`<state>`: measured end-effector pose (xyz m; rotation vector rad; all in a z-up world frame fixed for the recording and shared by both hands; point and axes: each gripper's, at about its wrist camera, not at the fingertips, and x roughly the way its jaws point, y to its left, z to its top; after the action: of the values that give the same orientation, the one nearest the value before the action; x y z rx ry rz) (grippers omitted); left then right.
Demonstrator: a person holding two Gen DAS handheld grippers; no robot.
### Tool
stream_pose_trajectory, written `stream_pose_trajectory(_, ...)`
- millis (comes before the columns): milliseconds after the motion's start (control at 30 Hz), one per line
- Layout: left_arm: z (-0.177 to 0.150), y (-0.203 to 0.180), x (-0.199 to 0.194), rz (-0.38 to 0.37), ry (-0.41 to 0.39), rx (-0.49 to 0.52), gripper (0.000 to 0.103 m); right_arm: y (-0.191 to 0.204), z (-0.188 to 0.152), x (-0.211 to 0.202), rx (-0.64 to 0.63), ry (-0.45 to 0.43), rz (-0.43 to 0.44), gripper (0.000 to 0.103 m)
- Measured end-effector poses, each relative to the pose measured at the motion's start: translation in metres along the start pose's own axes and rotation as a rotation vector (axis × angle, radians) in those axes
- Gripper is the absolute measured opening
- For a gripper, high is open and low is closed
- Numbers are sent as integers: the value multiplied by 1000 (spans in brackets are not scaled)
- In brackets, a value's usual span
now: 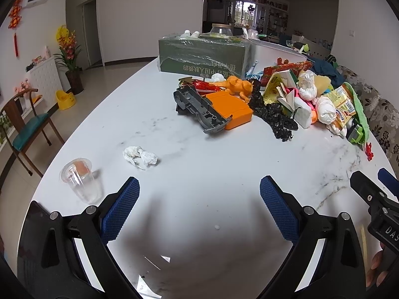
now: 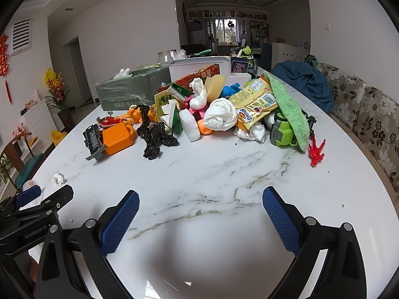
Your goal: Collect trash
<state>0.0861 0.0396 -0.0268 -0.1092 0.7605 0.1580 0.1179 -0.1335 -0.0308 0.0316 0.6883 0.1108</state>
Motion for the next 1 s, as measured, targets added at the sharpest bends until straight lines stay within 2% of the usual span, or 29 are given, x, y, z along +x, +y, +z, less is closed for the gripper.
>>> stream_pose_trajectory(400,-1,-3,1,2,3,15,95,-1,-2,0,10,8,3,98)
stream_pose_trajectory(567,-2,-9,-3,24,-22,43,95,-2,-2,1,15,14,6,98)
stream_pose_trajectory(667,-2,-9,-6,12,-39,35,95,-2,-2,1,14,17,7,98)
stream_pose_trajectory(767,-3,-10,-9,-38,-46,29,95,-1,-2,1,14,18,8,98)
stream_pose_trajectory(933,-2,-16,-17,-21,-89,60,95,-1,-2,2,17,20,8,98)
stream_pose_trajectory(1000,-1,-18,-16,-44,-79,63,95,-1,-2,3,17,22,10,98)
